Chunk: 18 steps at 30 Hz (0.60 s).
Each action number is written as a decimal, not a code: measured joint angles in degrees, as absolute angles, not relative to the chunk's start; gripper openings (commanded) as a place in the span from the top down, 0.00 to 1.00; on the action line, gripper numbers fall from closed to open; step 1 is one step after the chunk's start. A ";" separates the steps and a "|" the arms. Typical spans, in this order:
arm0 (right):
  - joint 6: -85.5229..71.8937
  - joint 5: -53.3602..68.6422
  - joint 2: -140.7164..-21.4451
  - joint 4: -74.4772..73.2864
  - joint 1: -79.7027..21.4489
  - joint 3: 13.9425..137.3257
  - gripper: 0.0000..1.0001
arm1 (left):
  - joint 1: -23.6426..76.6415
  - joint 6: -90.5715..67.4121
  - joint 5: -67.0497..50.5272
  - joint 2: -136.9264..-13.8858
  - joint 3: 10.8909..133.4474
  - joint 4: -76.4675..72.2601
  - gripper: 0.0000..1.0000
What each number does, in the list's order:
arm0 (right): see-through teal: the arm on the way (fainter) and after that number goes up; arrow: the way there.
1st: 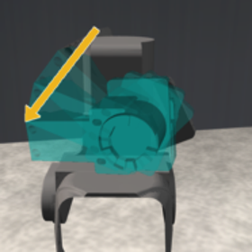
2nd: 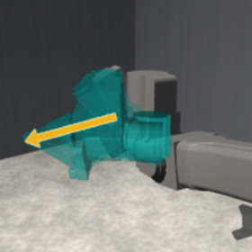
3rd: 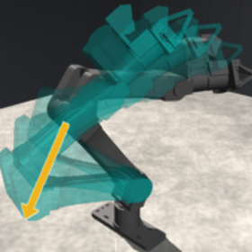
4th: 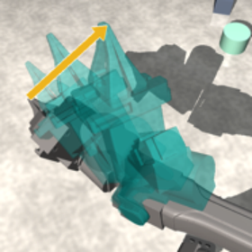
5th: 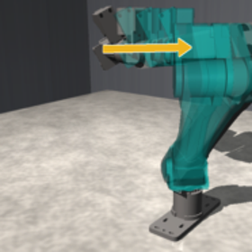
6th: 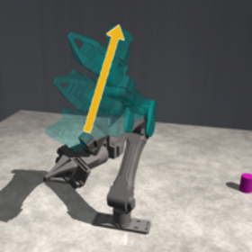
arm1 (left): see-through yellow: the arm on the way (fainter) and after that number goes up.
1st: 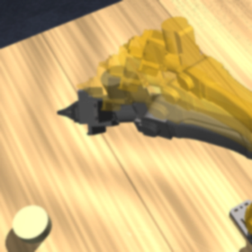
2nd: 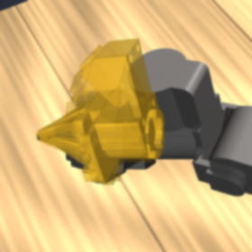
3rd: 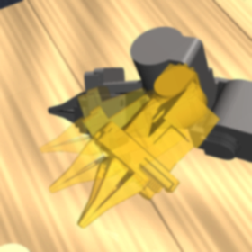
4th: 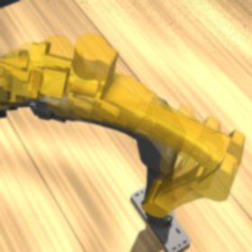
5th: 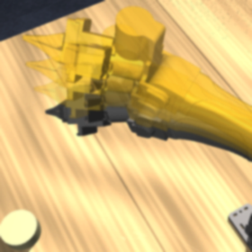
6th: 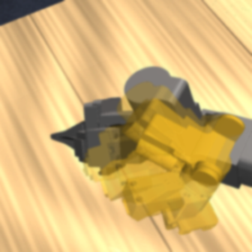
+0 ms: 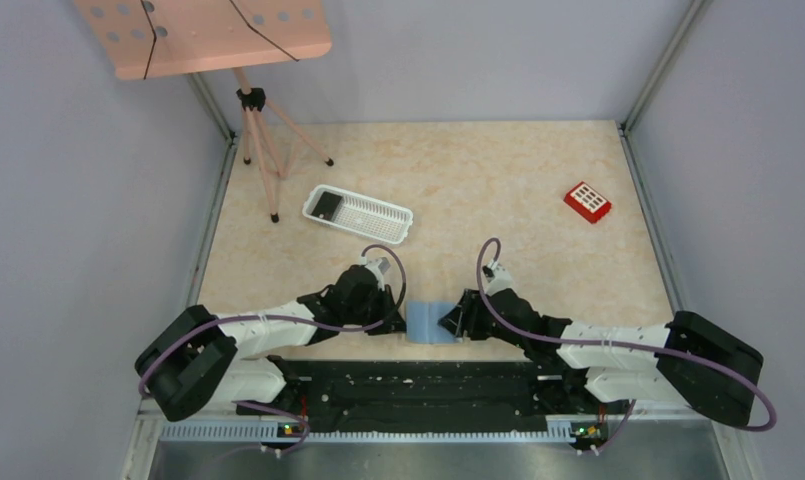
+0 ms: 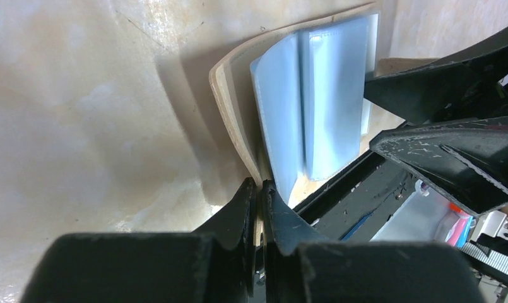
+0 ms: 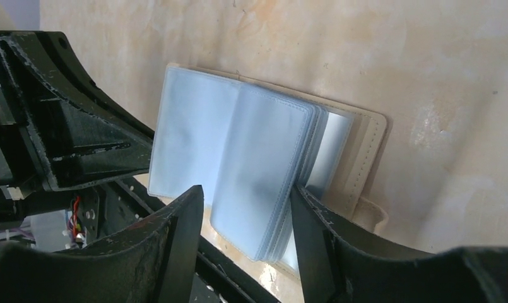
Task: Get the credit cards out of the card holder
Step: Remove the credit card from the card holder.
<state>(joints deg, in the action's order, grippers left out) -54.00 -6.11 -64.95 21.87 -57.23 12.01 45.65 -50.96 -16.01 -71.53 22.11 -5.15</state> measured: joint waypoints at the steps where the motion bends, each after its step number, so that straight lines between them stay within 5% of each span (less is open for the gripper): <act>1: -54.00 -6.09 -64.66 21.82 -57.23 12.01 0.49 | 45.67 -50.96 -15.99 -71.66 22.20 -5.13 0.91; 18: -54.72 -1.50 -58.96 25.02 -58.11 12.12 0.50 | 46.74 -51.33 -16.19 -72.66 23.03 -5.80 0.91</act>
